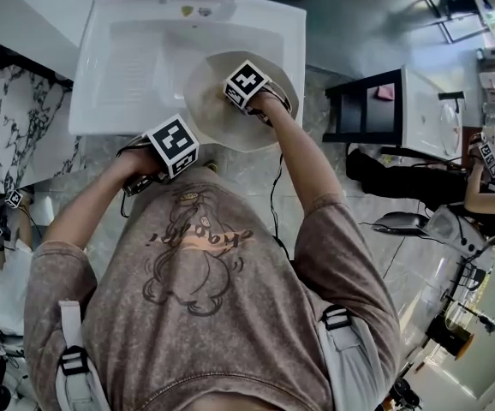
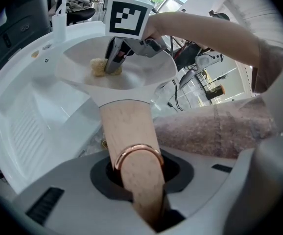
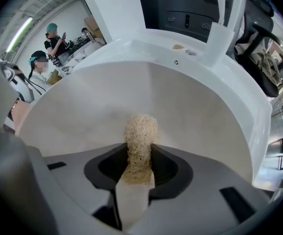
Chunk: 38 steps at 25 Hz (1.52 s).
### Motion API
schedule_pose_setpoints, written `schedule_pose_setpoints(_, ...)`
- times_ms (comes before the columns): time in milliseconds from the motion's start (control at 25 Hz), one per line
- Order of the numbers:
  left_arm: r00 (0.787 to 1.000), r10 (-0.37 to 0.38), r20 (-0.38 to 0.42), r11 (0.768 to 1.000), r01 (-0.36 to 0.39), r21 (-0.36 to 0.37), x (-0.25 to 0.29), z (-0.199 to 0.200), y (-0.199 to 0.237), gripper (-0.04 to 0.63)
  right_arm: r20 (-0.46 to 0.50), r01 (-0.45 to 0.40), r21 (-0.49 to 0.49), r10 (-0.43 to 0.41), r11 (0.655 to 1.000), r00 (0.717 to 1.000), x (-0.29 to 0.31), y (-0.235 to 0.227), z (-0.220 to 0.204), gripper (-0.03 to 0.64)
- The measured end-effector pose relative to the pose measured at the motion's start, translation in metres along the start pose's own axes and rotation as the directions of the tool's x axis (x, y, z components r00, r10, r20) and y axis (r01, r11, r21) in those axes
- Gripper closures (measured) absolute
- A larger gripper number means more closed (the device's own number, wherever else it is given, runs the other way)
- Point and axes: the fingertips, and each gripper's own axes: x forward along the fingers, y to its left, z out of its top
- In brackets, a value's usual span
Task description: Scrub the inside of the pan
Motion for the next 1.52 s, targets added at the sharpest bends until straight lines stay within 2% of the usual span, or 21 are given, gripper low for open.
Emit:
schedule_pose_setpoints(800, 1.000, -0.028, -0.011, 1.000, 0.028, 0.001, 0.002, -0.003, 0.001, 0.488, -0.036, 0.063, 0.050, -0.061, 0.997, 0.997, -0.011, -0.030, -0.039, 0.468)
schedule_pose_setpoints(1120, 0.998, -0.056, -0.024, 0.998, 0.056, -0.004, 0.002, -0.003, -0.002, 0.491, -0.057, 0.113, 0.000, -0.113, 0.994, 0.992, -0.018, -0.024, -0.052, 0.468)
schedule_pose_setpoints(1520, 0.996, -0.068, -0.049, 0.998, 0.068, -0.010, 0.003, -0.004, -0.002, 0.505, -0.080, 0.076, -0.026, -0.078, 0.997, 0.994, -0.022, -0.002, -0.060, 0.468)
